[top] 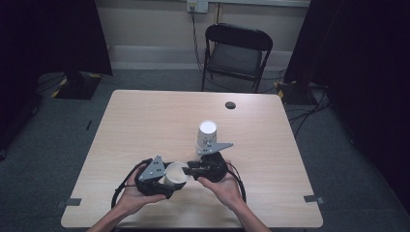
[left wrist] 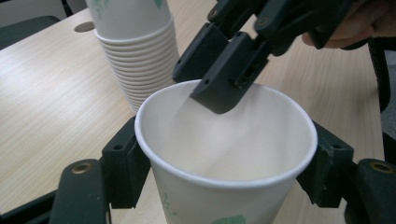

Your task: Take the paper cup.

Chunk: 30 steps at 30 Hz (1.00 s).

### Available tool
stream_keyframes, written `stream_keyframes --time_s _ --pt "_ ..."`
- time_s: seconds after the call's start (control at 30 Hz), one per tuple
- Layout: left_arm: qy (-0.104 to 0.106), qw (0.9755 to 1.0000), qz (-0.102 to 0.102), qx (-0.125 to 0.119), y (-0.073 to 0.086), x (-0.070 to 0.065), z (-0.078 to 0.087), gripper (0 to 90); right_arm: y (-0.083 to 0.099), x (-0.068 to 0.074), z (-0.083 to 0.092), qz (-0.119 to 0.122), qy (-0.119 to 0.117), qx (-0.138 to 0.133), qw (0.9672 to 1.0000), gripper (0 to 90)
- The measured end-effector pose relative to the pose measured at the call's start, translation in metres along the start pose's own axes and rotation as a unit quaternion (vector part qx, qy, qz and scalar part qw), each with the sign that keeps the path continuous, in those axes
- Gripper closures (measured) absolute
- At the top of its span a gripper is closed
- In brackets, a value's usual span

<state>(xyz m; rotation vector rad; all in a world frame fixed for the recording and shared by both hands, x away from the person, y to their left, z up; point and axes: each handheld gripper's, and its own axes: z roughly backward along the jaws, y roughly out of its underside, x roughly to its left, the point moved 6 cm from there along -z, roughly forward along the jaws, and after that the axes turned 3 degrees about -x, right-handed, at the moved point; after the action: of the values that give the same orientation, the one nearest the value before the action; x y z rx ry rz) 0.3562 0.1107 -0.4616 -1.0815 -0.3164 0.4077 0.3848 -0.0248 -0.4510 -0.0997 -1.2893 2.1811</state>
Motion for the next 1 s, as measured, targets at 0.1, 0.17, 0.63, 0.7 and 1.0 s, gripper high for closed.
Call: stream_keyframes --time_s 0.1,0.17,0.63,0.7,1.0 --pt "-0.011 0.9999 0.007 0.0 0.001 0.005 0.002 28.6 -0.002 0.002 0.002 0.01 -0.005 -0.012 0.9999 67.2" --pt "-0.017 0.9998 0.014 -0.002 0.001 0.009 0.003 28.7 -0.004 0.004 0.005 0.013 -0.008 -0.023 0.9996 67.1" --pt "-0.04 0.9979 0.043 -0.027 -0.004 0.019 0.019 28.8 -0.001 -0.003 0.033 0.011 0.014 -0.059 0.9981 59.8" --pt "-0.045 0.9967 0.057 -0.036 -0.006 0.022 0.02 28.0 0.002 -0.007 0.037 0.011 0.024 -0.059 0.9979 57.7" --pt "-0.052 0.9949 0.076 -0.043 -0.01 0.035 0.026 29.4 0.02 -0.024 0.052 -0.003 0.061 -0.06 0.9963 48.3"
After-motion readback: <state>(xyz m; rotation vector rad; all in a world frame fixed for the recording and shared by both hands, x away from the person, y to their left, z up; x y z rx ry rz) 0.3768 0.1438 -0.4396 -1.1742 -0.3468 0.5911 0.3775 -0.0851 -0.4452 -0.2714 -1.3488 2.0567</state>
